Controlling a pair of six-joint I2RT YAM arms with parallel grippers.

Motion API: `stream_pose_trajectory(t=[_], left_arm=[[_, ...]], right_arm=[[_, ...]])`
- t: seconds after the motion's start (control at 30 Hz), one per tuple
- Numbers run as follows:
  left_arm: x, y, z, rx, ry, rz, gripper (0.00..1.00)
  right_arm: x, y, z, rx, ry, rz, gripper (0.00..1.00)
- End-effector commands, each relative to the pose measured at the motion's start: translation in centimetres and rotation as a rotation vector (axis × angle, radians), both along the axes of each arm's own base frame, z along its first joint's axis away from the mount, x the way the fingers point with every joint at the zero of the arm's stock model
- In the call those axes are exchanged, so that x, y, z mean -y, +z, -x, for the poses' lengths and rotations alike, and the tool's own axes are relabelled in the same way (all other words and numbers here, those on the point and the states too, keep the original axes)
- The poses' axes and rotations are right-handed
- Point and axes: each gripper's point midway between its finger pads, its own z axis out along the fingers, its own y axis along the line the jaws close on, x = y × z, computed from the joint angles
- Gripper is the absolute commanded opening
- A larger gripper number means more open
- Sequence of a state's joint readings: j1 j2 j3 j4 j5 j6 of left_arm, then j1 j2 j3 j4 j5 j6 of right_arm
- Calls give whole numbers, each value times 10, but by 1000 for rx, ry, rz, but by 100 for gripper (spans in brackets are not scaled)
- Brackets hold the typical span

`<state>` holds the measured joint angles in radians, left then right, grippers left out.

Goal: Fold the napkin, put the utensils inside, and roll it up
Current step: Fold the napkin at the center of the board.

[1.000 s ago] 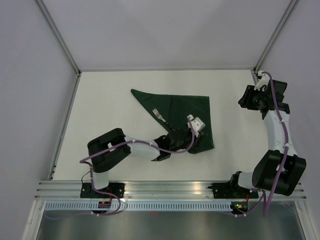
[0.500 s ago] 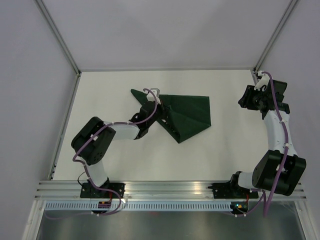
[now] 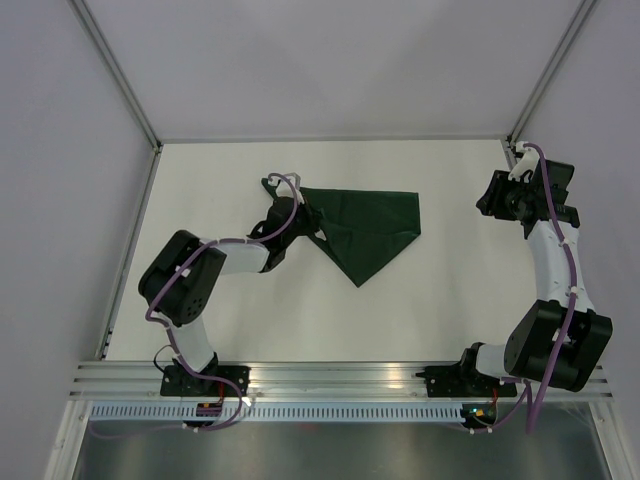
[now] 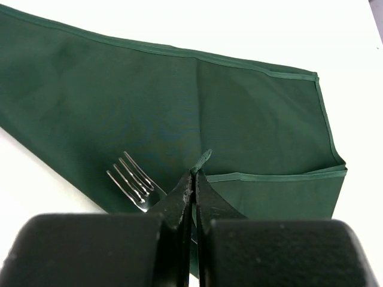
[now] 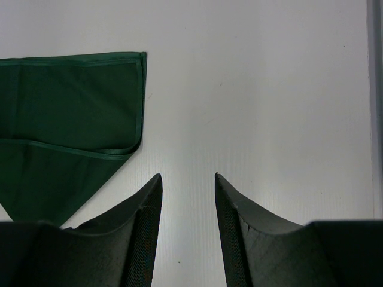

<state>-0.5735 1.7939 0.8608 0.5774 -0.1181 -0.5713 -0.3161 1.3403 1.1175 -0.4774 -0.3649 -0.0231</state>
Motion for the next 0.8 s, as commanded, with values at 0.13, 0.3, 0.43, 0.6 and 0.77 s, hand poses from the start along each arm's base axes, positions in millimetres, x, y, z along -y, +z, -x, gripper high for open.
stream_pose_trajectory(t=[0.13,0.3,0.43,0.6,0.77], left_arm=[[-4,-12,-1,-48,4,45,2],[-7,-16,-2,-61,20,39,2],[-13,-19,-7,-73,43,38,2],[-20,-23,-13,-104,59,42,18],[-38,3,-23,-50,112,81,53]], right_arm=[[-1,5,-1,26,3,8,47],[-1,5,-1,25,4,9,47],[-2,5,-1,24,6,9,47],[-2,4,0,23,8,12,47],[-2,4,0,23,9,13,47]])
